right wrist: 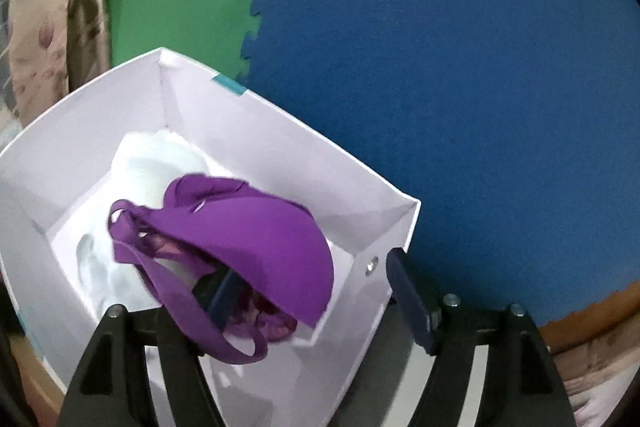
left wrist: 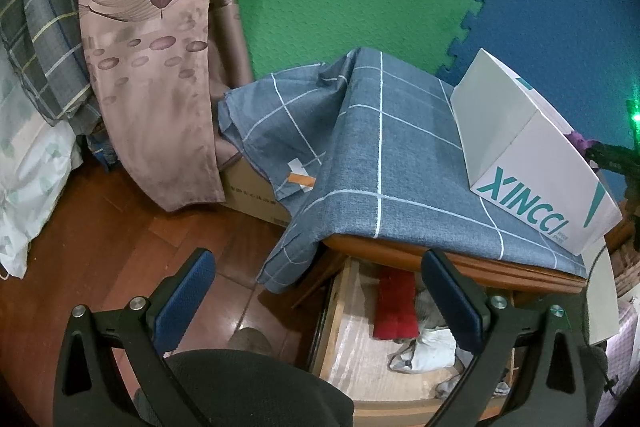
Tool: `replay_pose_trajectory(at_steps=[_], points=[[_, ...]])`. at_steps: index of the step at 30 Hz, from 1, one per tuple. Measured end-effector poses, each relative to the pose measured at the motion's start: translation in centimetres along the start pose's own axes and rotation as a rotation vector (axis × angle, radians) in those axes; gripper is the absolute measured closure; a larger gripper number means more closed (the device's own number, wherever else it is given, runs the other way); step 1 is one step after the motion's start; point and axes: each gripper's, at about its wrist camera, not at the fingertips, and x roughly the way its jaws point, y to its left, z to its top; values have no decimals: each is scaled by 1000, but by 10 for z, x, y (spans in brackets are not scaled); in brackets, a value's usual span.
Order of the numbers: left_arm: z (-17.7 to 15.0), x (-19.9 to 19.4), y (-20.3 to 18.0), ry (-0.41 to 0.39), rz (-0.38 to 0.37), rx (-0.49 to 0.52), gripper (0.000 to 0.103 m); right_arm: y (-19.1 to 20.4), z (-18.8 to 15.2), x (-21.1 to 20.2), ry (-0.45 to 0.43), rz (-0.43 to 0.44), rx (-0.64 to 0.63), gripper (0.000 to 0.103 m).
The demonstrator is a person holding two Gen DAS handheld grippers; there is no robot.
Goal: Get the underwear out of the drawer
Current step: 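Carry the purple bra with the right gripper and drop it into the shoebox, then lower the left gripper into the drawer and grasp the grey rolled sock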
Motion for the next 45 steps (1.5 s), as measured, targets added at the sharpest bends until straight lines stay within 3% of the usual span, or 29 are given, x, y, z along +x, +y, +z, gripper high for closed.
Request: replay_pose_trajectory(at_steps=[7,13,16,21,26,29,32,37,42,45], points=[[-1,-1,-3,-8,12,9,1,-15,-23,-58,-61,80,33,29],[-3,-4,-6,-23,10,27,1,-31,-95,-121,-305,195,221,29],[-4,-5,-11,-26,12,58,1,-33,-148,-132,-390,178,310,29],[-6,-5,-24,-28,40,121,1,-31,-212,-125,-362,114,386,29],[-16,-10,-50,-48,59,256,1,-35,-247,-121,-370,72,470,29],[-27,-10,-67,-20,-44,276,1,-33,-254,-135,-438,31,490,28],[-47,6,-93,91,-200,263,1,-28,-257,-134,-419,31,486,27],[-90,53,-158,378,-371,240,1,-25,-258,-137,-427,15,462,27],[-125,113,-204,635,-433,105,1,-27,-262,-141,-435,22,481,26],[-140,139,-222,701,-415,70,2,-28,-266,-140,-433,24,486,26]])
